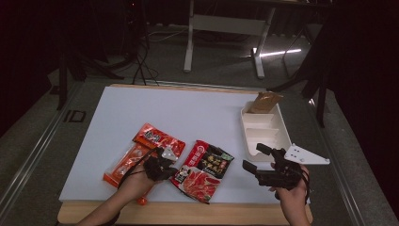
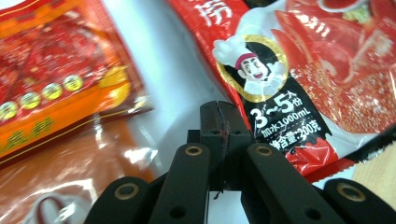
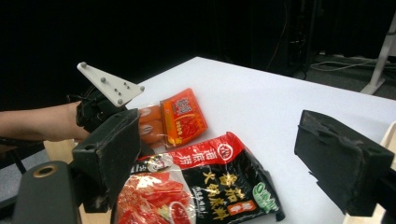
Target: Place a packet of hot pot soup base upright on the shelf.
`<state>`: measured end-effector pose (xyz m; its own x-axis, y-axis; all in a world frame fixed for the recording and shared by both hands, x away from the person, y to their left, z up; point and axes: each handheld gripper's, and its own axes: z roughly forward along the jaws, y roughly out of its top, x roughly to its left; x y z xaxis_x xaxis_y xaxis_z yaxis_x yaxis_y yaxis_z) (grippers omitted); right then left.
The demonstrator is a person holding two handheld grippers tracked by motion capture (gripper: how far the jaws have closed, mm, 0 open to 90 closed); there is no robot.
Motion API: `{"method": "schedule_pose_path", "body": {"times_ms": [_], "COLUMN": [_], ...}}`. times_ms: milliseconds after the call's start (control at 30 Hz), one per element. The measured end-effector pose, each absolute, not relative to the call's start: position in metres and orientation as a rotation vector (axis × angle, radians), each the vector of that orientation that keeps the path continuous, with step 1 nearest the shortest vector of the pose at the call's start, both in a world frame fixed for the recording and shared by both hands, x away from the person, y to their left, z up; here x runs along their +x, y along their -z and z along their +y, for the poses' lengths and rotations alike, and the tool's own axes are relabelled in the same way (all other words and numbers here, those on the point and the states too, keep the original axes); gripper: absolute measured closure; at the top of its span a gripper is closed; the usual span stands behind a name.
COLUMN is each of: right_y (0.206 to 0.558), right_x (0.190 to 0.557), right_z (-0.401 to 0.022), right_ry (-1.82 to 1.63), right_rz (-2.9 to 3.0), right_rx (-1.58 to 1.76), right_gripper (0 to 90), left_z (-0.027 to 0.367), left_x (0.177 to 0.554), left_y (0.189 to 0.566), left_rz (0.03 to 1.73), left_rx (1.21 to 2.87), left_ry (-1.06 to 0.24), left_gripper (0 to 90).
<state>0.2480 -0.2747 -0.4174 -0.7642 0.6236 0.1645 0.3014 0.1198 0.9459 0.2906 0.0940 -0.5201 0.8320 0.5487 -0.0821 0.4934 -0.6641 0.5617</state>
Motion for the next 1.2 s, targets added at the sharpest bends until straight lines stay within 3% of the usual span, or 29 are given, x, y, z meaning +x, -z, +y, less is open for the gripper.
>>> {"method": "schedule_pose_path", "body": {"times_ms": [667,900,1200], "right_y": [0.421,0.421,0.421], "right_x": [0.243,0.242,0.240], "right_z": [-0.271,-0.269,-0.265], "right_ry": [-1.622,-1.612,-1.595], "right_rz": [2.149,2.168,2.176], "right_rx": [0.911,0.896,0.868], "right_gripper": [15.0,14.9,14.9], "left_z": [0.043,0.048,0.069], "left_x": [0.280,0.285,0.303], "left_y": [0.531,0.526,0.500], "left_rz": [0.653,0.670,0.755], "left_rx": [2.454,2.432,2.329], "left_ry": [-0.008,-0.017,-0.085], "left_gripper": [90.0,89.8,81.4]}}
